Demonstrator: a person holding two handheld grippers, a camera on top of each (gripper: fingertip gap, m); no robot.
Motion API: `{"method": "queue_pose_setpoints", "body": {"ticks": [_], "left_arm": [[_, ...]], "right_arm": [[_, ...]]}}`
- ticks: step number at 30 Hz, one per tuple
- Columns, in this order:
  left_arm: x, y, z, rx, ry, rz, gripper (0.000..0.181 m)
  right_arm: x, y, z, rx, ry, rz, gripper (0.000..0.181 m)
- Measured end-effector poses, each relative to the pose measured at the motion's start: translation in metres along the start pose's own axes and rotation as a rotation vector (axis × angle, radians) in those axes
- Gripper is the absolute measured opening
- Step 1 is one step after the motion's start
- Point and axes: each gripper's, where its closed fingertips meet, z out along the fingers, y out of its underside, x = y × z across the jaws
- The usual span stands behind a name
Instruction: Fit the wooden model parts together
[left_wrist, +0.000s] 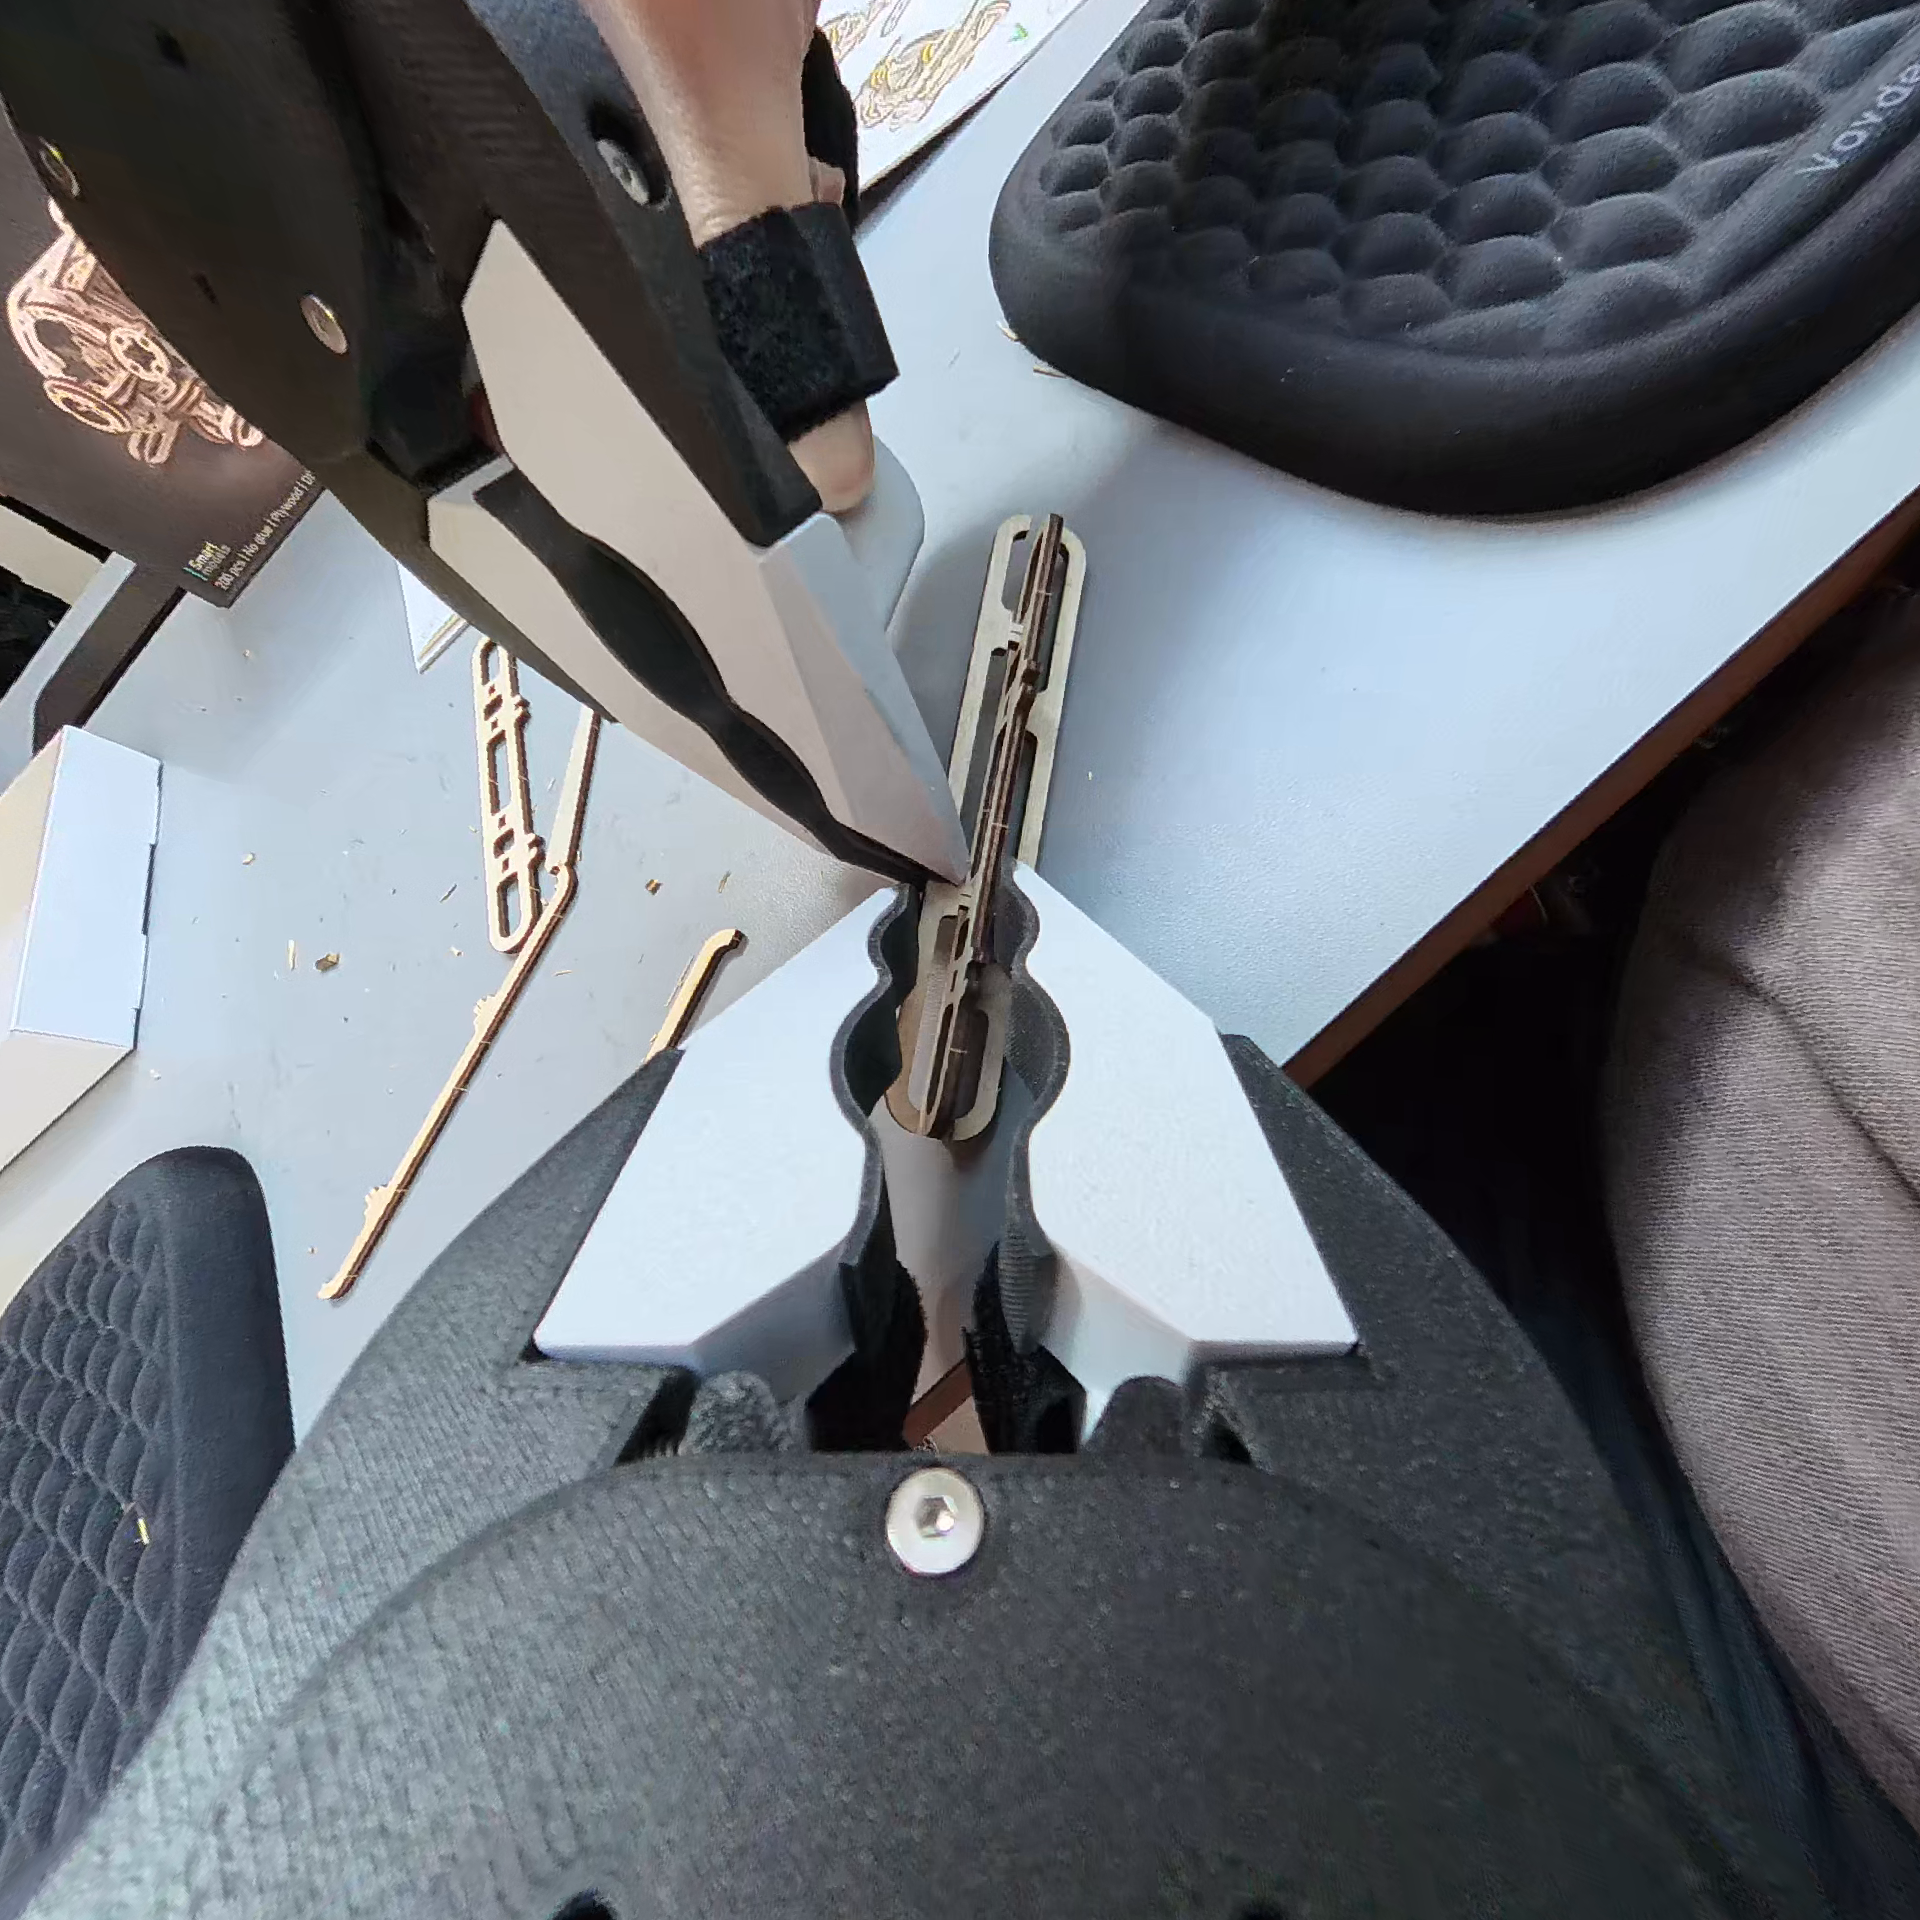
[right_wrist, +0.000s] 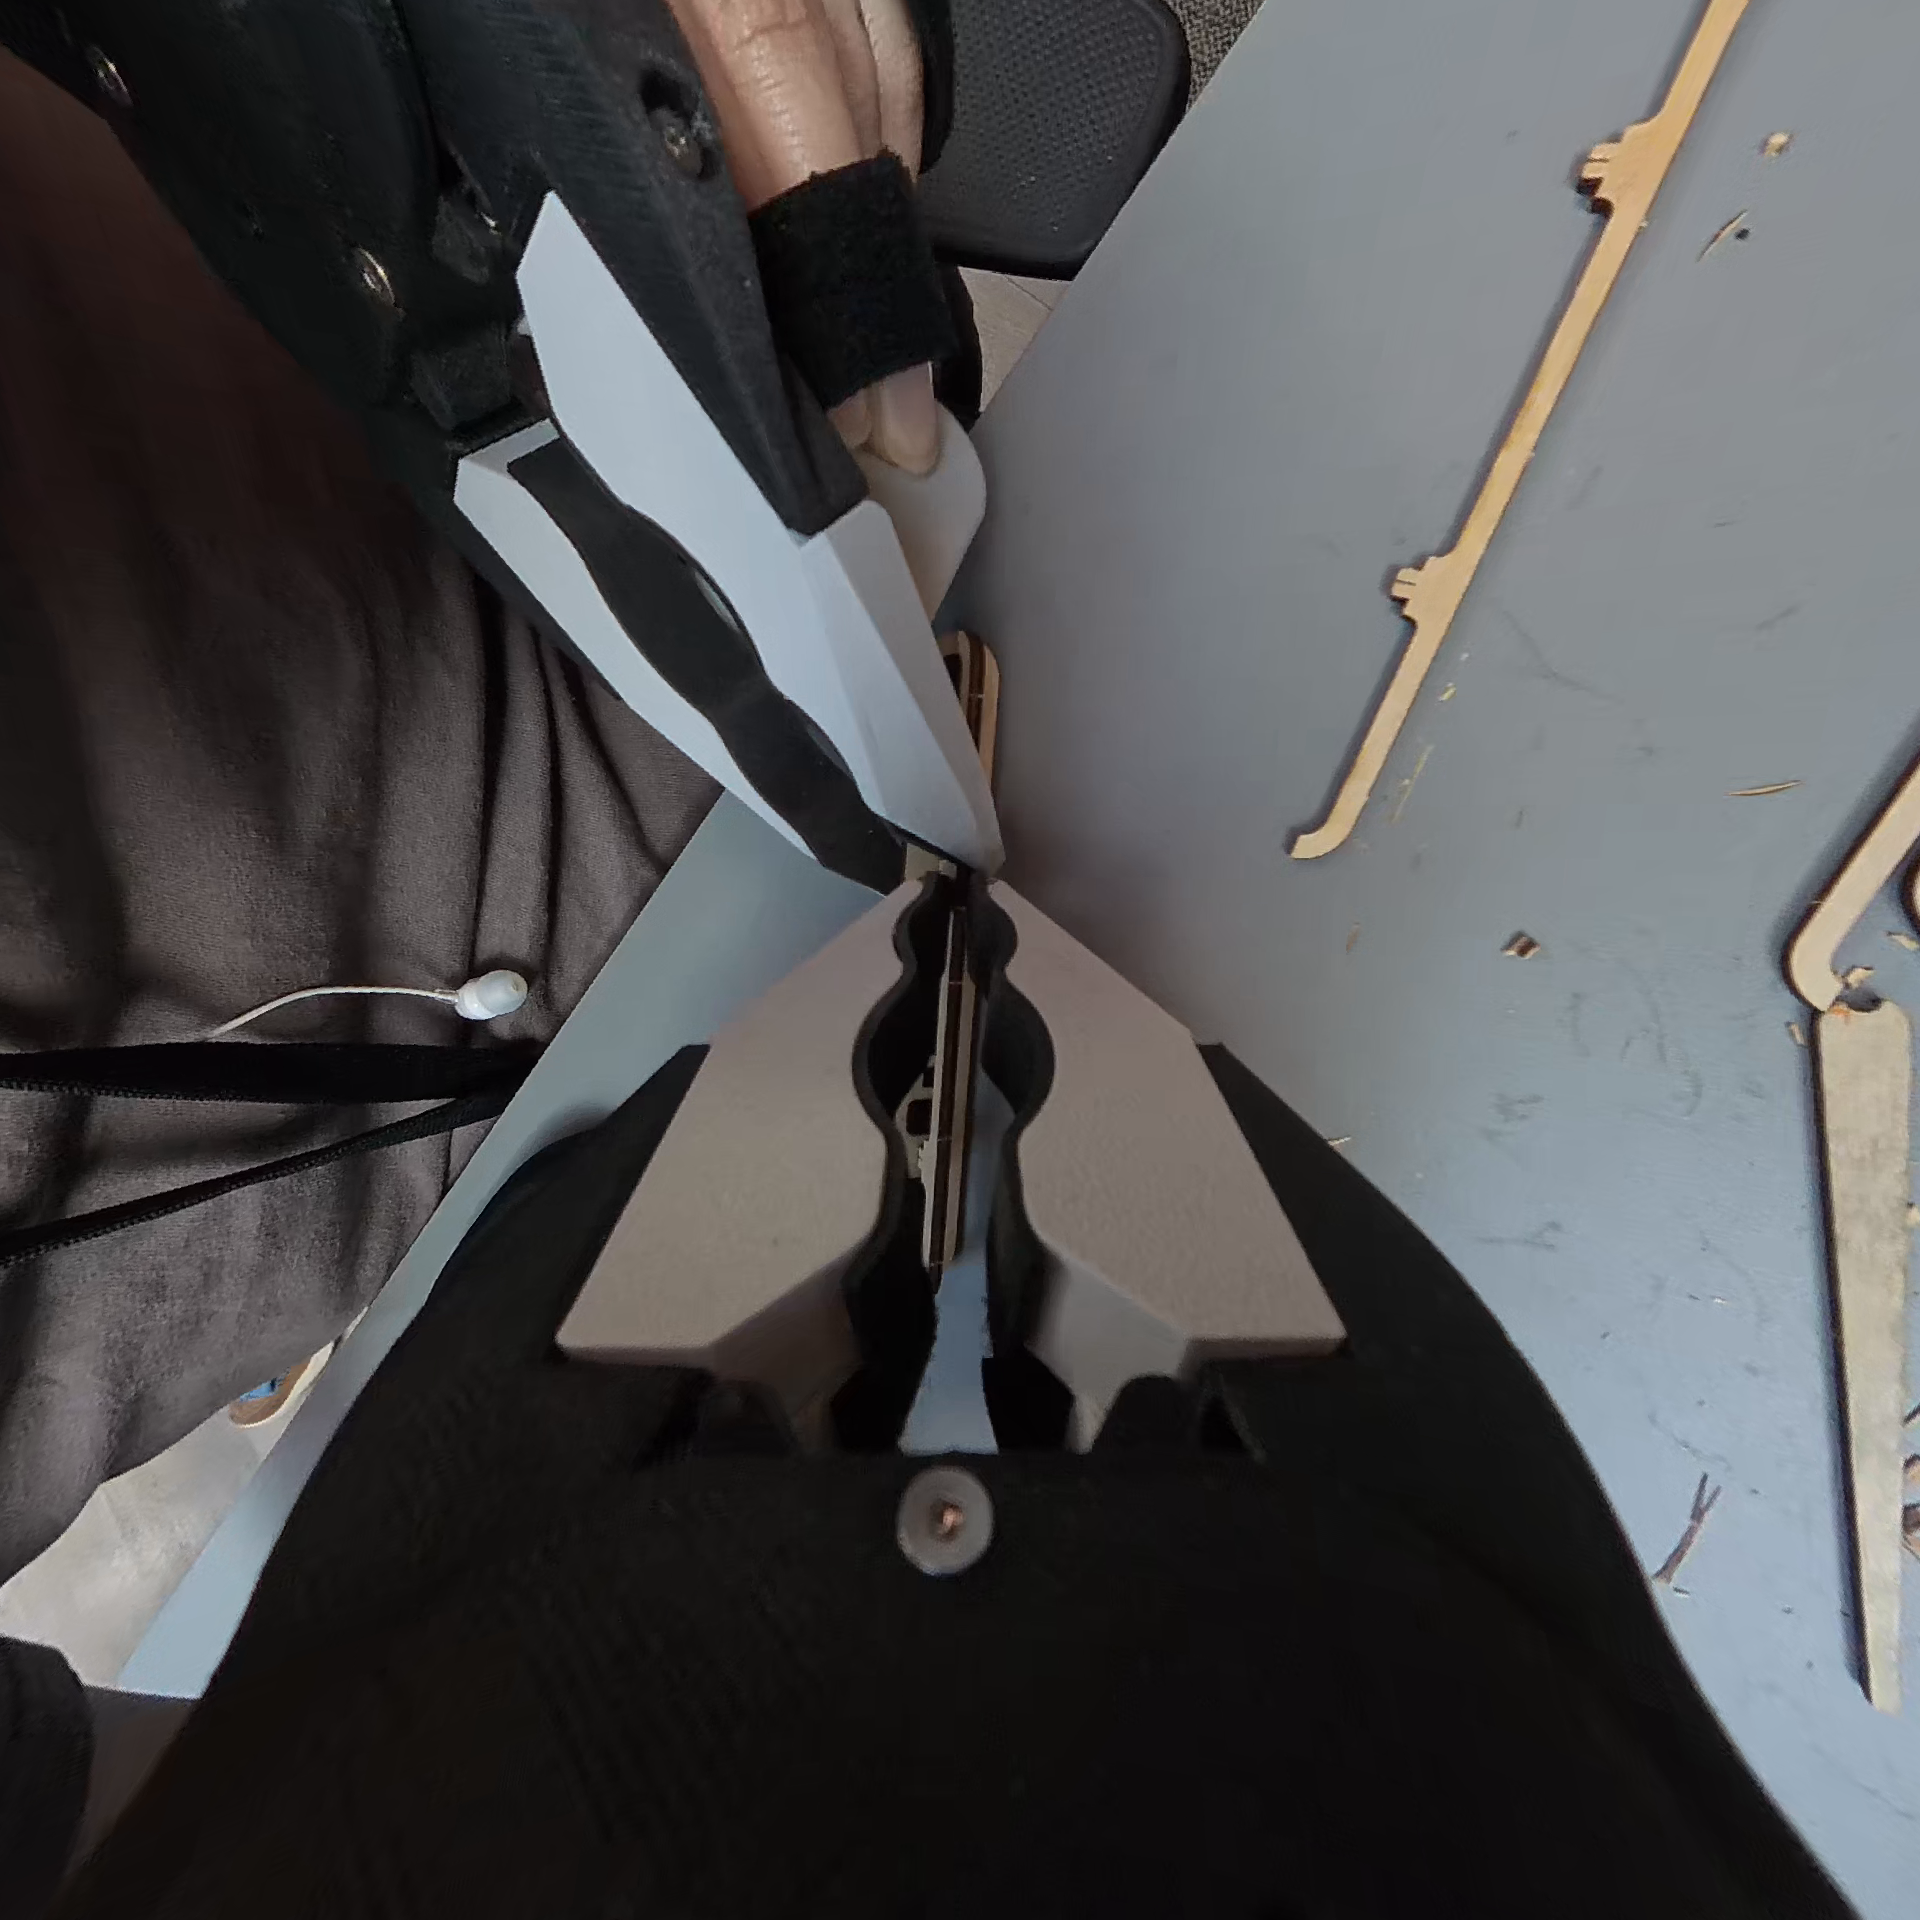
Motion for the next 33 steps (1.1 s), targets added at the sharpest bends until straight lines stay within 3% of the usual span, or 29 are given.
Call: {"method": "queue_pose_setpoints", "body": {"ticks": [7,22,27,30,33], "left_arm": [[0.0,0.0,0.0,0.0,-0.032,0.032,0.012],[0.0,-0.001,0.0,0.008,-0.024,0.052,0.011],[-0.003,0.001,-0.001,-0.001,-0.052,0.087,0.011],[-0.005,0.003,-0.001,-0.005,-0.064,0.087,0.01],[-0.008,0.003,-0.002,-0.003,-0.074,0.071,0.016]], "right_arm": [[0.0,0.0,0.0,0.008,0.074,-0.035,0.001],[0.002,-0.002,-0.004,0.04,0.012,-0.003,0.002],[0.003,-0.01,-0.038,0.201,0.052,-0.015,0.011],[-0.003,0.002,-0.051,0.276,0.091,-0.101,0.029],[-0.007,0.017,-0.051,0.346,0.201,-0.208,0.031]]}}
